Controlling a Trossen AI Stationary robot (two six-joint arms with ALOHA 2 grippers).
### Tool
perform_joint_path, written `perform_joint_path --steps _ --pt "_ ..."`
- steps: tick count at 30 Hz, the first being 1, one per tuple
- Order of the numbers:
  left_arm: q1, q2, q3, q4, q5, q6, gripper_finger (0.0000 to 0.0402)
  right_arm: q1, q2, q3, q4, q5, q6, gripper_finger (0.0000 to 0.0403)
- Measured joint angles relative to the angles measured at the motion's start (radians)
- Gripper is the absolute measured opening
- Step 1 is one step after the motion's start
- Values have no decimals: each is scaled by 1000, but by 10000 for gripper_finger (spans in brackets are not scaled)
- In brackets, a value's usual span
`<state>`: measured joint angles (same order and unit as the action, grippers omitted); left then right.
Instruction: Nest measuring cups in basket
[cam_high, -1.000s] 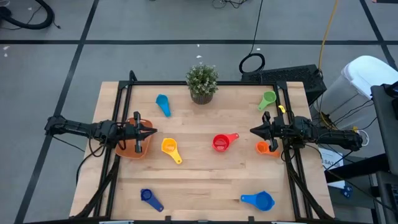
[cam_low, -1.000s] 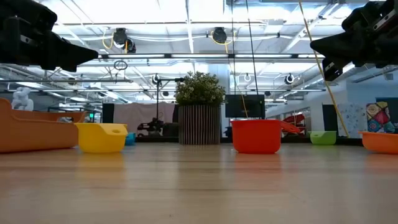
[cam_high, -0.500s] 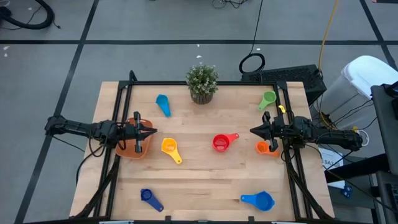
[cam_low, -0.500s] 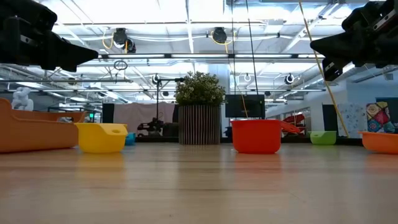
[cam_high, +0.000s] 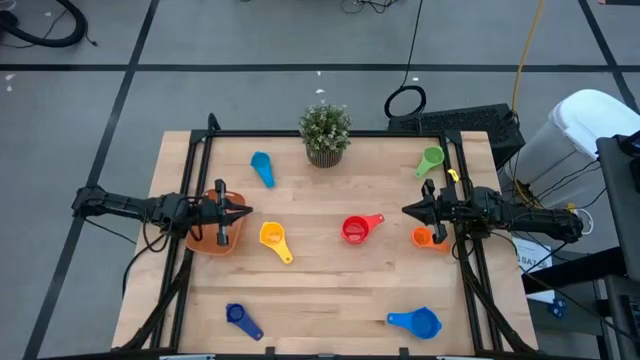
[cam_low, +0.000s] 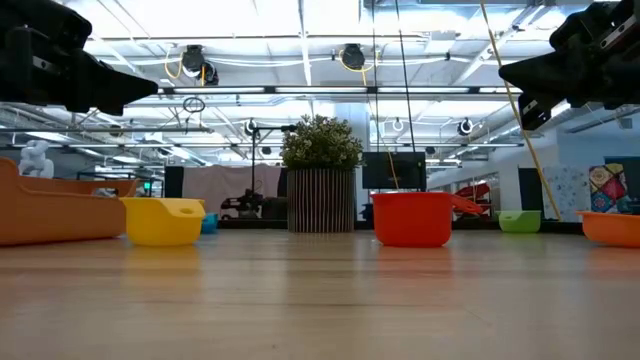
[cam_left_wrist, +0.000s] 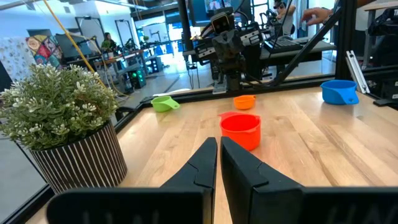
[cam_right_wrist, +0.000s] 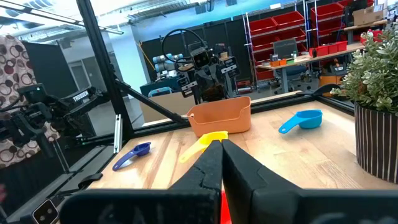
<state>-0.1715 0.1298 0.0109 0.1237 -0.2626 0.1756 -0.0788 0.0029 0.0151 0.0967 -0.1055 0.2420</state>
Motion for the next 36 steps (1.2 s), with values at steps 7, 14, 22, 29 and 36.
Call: perform_joint_path --steps 7,14,22,29,36 --pt "0 0 0 0 0 0 26 0 0 0 0 0 0 0" --pt "0 0 0 0 0 12 26 0 0 0 0 0 0 0" --pt "0 0 0 0 0 -119 26 0 0 0 0 0 0 0" --pt "0 0 0 7 0 -234 26 0 0 0 0 0 0 0" --pt "0 0 0 87 0 -211 26 0 0 0 0 0 0 0"
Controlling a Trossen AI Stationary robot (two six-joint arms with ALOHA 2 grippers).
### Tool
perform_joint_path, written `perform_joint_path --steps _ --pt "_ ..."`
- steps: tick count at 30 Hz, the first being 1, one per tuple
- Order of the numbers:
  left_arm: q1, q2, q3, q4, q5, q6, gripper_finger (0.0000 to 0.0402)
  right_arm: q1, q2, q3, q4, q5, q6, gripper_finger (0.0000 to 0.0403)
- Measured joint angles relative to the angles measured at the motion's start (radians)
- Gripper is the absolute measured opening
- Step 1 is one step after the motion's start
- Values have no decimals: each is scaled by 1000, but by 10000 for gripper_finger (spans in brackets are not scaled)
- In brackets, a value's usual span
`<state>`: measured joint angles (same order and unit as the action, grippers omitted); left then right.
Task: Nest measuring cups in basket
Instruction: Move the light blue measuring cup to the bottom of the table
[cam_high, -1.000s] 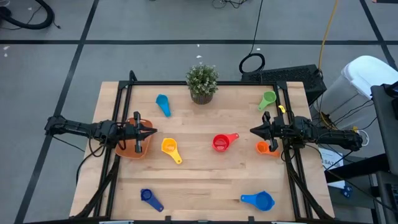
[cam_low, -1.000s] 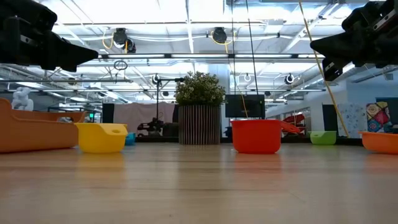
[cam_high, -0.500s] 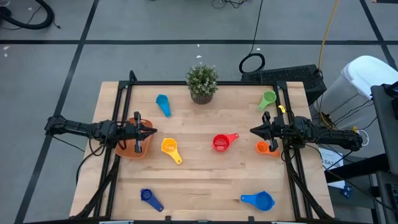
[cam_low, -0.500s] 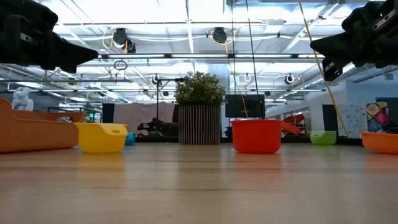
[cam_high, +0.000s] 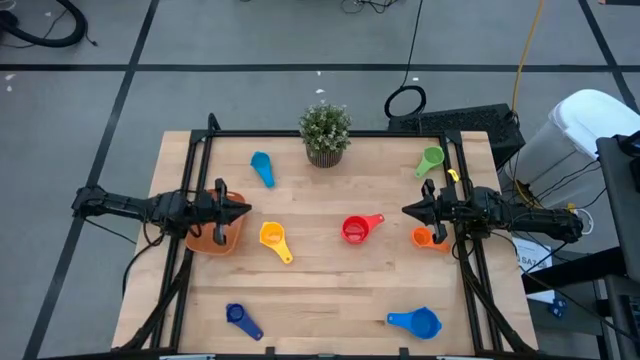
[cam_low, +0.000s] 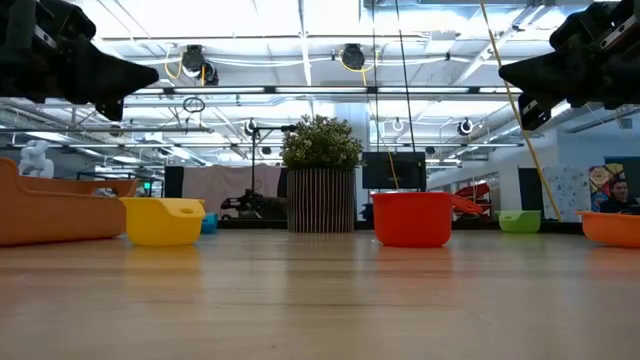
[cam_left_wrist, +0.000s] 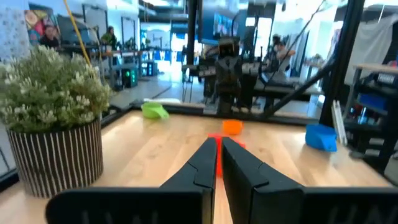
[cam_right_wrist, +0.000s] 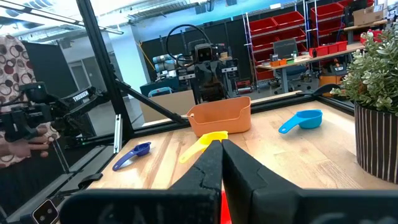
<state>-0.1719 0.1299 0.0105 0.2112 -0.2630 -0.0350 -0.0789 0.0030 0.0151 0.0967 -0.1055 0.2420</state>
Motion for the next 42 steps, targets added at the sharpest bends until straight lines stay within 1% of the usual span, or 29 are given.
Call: perform_joint_path --steps 2,7,12,16,18,20,23,28,30,32,36,39,42 --pt "0 0 0 37 0 -12 26 0 0 0 0 0 0 0" --pt "0 0 0 103 0 -136 26 0 0 0 0 0 0 0" --pt "0 0 0 116 0 -293 26 0 0 0 1 0 -7 0" --pt "0 0 0 115 0 -410 26 0 0 0 4 0 -60 0" --pt "0 0 0 118 0 -417 26 0 0 0 4 0 -63 0" --pt "4 0 0 128 -7 -389 26 0 0 0 4 0 -64 0" --pt "11 0 0 139 -43 -351 26 0 0 0 3 0 -58 0" --pt "16 0 7 123 -65 -289 27 0 0 0 17 0 11 0" --pt "16 0 38 75 -78 -261 27 0 0 0 65 0 16 0" --pt "16 1 99 -7 -82 -229 27 0 0 0 123 0 18 0" --pt "16 34 284 -295 -106 -209 27 0 0 0 239 0 19 0" --pt "16 108 433 -499 -127 -215 27 0 0 0 309 0 43 0" --pt "16 208 558 -626 -131 -231 27 0 0 0 352 0 108 0"
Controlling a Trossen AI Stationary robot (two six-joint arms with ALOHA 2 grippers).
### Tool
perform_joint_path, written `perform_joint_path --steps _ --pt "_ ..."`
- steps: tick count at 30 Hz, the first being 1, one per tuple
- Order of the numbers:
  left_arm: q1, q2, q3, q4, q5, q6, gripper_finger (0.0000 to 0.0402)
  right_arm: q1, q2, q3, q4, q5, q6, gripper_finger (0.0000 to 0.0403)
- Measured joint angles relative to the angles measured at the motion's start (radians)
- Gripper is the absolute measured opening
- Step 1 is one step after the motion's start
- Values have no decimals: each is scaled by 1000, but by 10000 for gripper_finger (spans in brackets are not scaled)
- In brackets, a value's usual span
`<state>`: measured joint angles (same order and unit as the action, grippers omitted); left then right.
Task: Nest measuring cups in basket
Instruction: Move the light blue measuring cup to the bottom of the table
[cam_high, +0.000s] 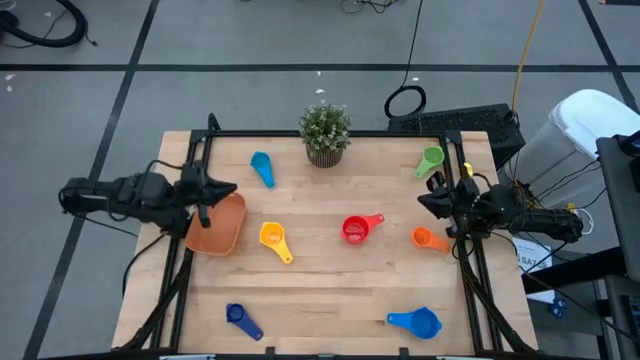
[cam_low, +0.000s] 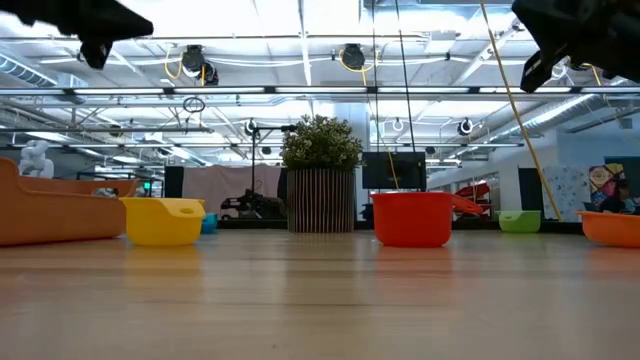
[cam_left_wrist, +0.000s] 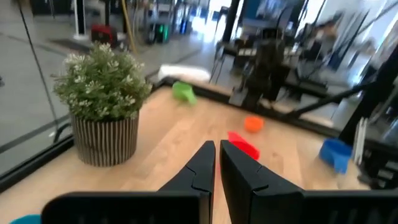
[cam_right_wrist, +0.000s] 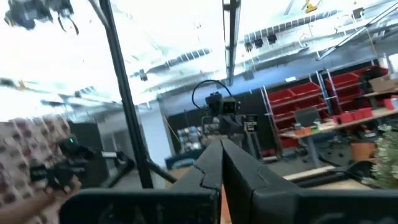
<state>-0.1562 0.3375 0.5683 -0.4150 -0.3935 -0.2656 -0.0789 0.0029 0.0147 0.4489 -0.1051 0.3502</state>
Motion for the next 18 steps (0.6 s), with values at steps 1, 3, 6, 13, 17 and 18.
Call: perform_joint_path --steps 1,3,6,13,17,18 --pt "0 35 37 -31 0 -2 27 0 0 0 4 0 9 0" --pt "0 110 111 -89 0 -7 27 0 0 0 18 3 22 0" --pt "0 222 212 -189 0 -32 27 0 0 0 44 3 69 0" --pt "0 456 396 -315 12 -30 27 0 0 0 31 1 102 0" --pt "0 550 472 -361 60 25 27 0 1 0 40 2 93 0" --pt "0 571 488 -374 75 32 31 0 1 0 51 3 66 0"
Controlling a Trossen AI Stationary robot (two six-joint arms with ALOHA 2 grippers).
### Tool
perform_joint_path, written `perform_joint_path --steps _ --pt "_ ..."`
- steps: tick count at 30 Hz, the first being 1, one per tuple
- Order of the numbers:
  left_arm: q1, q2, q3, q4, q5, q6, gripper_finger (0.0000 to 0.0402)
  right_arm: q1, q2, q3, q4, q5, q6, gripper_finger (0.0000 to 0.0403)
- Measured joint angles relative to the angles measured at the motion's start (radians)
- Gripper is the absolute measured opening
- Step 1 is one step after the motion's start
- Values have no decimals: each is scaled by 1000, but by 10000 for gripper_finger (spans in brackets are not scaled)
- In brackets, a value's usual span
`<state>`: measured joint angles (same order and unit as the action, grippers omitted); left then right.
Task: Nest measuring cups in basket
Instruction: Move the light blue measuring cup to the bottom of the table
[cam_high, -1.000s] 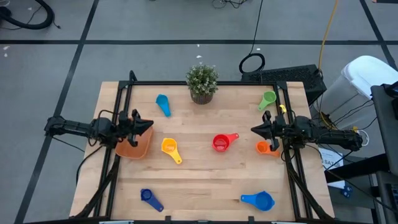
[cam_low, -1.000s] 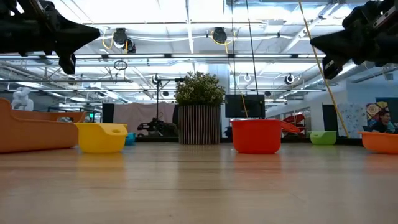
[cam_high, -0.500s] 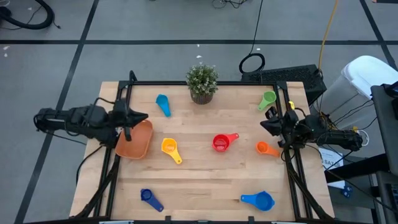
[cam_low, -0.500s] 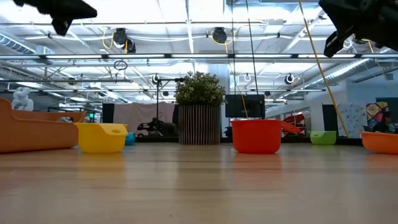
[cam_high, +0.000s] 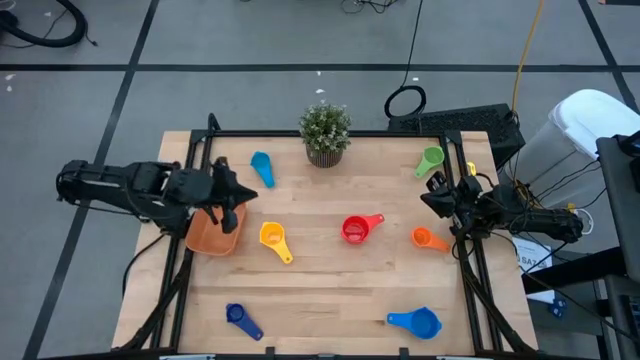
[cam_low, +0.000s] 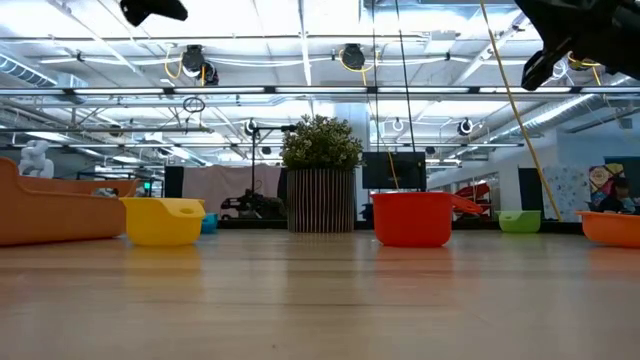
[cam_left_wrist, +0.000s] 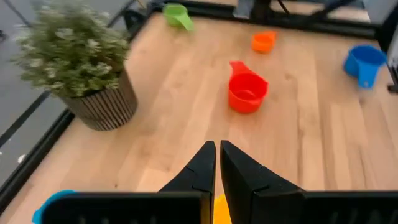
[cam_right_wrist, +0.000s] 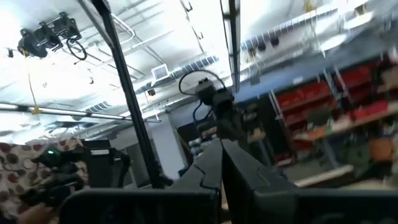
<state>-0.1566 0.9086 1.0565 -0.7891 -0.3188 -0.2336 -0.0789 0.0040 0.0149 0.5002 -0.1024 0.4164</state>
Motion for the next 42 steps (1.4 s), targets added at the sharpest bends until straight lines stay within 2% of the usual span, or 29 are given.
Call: perform_joint_path --steps 2,5,9,12,16,19,24,30,37,42 --pt "0 45 27 -32 28 10 47 0 0 3 9 -3 -53 3" --pt "0 105 62 -76 49 12 94 0 12 9 -5 -4 -97 27" --pt "0 169 93 -121 49 15 170 0 34 14 -2 2 -138 86" --pt "0 205 100 -126 49 51 219 0 76 49 -30 54 -144 135" --pt "8 237 100 -127 41 77 265 0 179 180 -67 81 -212 184" --pt "28 246 100 -127 37 83 286 1 286 308 -155 80 -284 196" --pt "56 241 100 -129 36 91 298 1 483 546 -439 117 -411 190" --pt "58 236 100 -160 36 91 283 0 717 771 -741 160 -511 184" --pt "59 236 100 -211 30 82 263 0 895 955 -916 187 -521 183" --pt "55 239 111 -204 39 67 267 0 975 1020 -971 185 -518 183"
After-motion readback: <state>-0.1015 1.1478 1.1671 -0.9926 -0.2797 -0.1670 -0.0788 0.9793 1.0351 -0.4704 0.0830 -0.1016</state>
